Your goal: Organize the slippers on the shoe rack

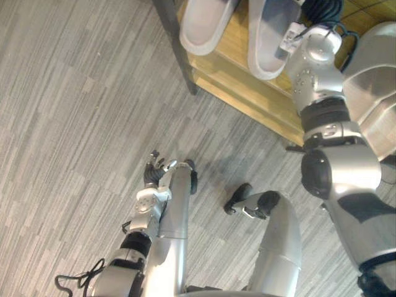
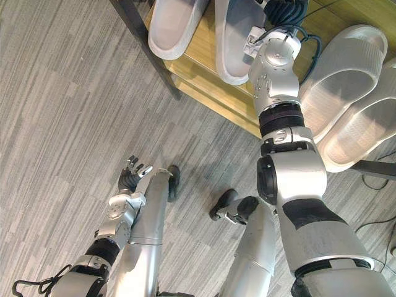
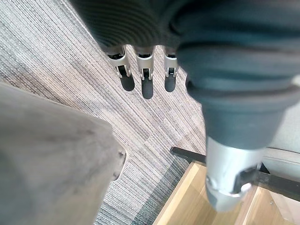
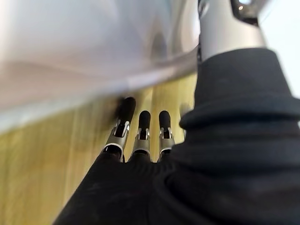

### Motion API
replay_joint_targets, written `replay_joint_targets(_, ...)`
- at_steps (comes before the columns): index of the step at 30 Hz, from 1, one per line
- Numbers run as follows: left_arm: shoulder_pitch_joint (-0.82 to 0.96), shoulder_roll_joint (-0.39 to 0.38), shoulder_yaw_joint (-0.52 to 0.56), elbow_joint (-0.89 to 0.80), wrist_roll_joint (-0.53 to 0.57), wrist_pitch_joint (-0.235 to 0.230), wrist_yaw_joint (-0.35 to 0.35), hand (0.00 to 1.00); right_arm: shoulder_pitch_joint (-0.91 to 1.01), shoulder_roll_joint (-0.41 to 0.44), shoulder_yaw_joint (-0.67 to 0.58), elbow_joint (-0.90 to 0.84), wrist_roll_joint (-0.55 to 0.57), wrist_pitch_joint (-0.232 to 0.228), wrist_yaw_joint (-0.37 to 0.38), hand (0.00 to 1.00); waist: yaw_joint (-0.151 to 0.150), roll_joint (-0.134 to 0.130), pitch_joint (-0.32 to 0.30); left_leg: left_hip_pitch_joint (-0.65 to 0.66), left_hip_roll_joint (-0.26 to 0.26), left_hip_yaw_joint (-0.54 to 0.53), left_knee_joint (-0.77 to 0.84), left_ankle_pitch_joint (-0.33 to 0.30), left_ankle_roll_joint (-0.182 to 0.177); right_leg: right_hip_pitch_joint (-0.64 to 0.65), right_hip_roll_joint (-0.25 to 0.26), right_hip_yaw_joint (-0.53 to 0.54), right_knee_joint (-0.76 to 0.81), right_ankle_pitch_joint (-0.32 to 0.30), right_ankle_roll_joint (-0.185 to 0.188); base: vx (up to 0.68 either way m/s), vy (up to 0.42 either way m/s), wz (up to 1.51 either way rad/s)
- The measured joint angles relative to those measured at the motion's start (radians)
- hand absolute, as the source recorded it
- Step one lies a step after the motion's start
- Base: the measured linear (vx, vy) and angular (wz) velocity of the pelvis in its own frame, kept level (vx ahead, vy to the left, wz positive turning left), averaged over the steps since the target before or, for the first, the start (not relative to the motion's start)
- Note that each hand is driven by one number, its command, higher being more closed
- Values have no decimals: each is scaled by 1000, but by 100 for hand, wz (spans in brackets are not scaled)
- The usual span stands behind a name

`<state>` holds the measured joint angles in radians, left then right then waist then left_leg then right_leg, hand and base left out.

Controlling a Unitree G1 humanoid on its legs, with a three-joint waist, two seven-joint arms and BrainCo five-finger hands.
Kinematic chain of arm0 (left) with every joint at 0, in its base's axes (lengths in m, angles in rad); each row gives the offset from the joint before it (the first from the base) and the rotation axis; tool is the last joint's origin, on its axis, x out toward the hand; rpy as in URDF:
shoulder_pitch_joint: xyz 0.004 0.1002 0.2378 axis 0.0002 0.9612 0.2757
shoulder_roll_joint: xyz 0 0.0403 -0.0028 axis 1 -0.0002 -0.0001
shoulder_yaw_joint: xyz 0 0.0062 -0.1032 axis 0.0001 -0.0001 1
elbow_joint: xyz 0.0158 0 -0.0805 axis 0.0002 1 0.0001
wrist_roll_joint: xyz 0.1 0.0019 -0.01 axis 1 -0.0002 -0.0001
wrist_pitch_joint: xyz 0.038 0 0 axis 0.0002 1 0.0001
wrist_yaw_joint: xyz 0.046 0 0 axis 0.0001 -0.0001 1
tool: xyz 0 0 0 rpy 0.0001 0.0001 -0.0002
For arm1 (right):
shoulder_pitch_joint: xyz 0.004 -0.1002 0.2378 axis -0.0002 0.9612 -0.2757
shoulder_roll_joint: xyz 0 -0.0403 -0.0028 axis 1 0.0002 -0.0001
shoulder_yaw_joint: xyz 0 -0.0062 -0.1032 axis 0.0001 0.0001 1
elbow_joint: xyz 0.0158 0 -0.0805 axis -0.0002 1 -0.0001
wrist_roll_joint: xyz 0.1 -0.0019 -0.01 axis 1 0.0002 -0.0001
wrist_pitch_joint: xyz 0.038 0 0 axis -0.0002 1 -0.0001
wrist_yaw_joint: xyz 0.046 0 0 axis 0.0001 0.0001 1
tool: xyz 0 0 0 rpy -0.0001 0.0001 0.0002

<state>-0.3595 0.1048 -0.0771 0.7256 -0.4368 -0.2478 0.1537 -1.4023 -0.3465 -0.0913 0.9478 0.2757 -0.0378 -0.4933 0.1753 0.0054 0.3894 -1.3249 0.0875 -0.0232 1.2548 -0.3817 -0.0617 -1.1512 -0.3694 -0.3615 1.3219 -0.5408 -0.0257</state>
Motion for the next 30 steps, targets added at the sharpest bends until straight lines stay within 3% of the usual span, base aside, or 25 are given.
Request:
replay_joint_targets(13,2,8,0,2,0,17,0,0,112,11,-26,-142,-51,11,-27,0,0,0,0,17,13,11,1,3,5,1,5,13,2,10,-15,6,10,-2)
replay_joint_targets(30,22,18,13,5,2,29,-2,0,215,206,26,-299,-118,1,-19,0,-9,0,0,50,35,13,-27,11,-6,22,33,13,-23,19,-30,4,1,-2)
